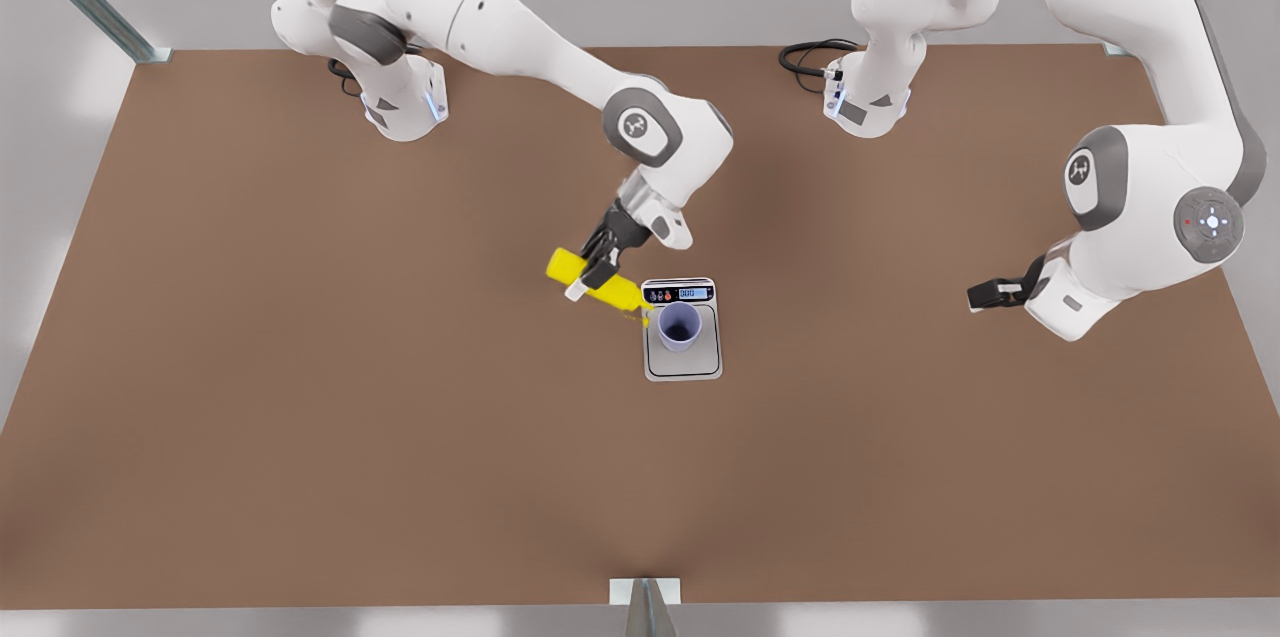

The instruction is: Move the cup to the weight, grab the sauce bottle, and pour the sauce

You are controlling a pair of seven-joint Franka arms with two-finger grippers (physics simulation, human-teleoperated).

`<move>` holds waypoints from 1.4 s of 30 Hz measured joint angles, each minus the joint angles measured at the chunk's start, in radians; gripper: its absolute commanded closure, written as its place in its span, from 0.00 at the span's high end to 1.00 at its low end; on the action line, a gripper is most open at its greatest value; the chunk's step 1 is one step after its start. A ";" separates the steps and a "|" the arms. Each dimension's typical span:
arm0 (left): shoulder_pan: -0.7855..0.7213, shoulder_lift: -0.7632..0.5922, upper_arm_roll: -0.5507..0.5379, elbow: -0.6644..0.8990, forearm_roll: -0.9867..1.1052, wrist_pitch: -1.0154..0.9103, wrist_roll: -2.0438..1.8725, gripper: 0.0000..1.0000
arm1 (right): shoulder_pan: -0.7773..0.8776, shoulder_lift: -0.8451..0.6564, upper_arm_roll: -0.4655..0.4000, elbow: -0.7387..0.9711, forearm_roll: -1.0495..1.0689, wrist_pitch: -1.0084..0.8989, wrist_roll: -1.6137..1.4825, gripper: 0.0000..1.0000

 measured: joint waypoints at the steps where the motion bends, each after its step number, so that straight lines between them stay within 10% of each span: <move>1: -0.001 0.002 0.000 -0.001 0.000 0.001 0.003 1.00 | 0.011 0.013 0.000 0.001 -0.026 0.002 0.000 0.58; 42: -0.013 0.011 -0.005 0.003 -0.002 0.003 -0.005 1.00 | 0.009 0.129 -0.006 0.006 -0.148 -0.026 -0.044 0.59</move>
